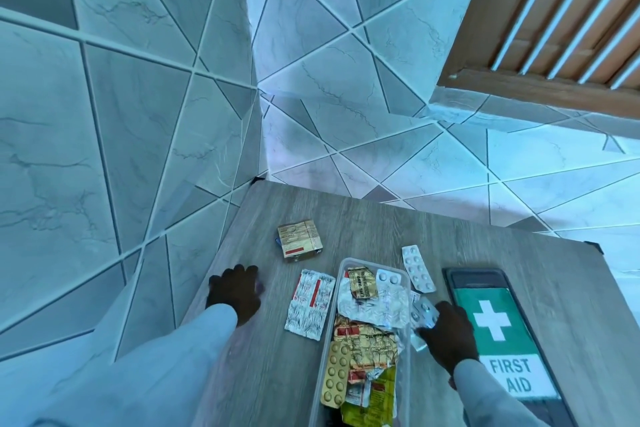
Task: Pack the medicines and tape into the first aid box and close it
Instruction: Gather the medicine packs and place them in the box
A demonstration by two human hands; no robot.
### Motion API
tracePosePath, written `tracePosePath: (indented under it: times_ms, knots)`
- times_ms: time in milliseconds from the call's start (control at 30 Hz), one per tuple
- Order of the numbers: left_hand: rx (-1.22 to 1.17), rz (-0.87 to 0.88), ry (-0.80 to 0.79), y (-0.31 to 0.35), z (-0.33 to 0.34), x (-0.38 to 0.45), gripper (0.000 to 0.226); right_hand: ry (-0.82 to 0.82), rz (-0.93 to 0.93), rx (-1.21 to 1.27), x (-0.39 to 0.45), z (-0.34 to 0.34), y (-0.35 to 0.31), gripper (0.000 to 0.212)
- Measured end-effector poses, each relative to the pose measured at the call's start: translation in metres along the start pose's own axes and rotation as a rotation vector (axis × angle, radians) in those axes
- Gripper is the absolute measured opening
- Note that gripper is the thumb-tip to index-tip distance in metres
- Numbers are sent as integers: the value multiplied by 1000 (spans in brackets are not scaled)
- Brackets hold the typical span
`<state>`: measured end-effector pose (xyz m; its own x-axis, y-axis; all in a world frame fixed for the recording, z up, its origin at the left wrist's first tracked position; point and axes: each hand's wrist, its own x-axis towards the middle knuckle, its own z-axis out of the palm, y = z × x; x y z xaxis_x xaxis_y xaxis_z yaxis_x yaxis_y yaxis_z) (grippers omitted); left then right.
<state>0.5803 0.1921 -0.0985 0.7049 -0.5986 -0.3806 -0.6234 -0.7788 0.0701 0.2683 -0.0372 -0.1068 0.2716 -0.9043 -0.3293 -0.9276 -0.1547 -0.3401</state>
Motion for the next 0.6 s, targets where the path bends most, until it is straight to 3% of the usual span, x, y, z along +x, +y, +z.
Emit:
tracePosePath:
  times_ms: [100,200,267,300,367,467,600]
  knots:
    - [-326,-38,66,20,-12,-7,37,107,28,216,-4,-17,-3,10]
    - [-466,80,105,57,-25,-18,69,364,-1,376,-13,-46,-10,16]
    - [-596,189,78,85,-36,-32,78,470,-93,520,-31,-62,-21,8]
    - [-647,240,62,99,-42,-40,74,449,-172,558,-42,-68,-28,3]
    - [-669,305,7,121,-45,-54,61,249,-340,480,-61,-66,-40,21]
    - [-577,334,-101,140,-34,-76,53,-77,-389,341,-83,-45,-48,21]
    - [-408,315,-118,148,-15,-89,47,-76,-406,117,-94,-19,-46,26]
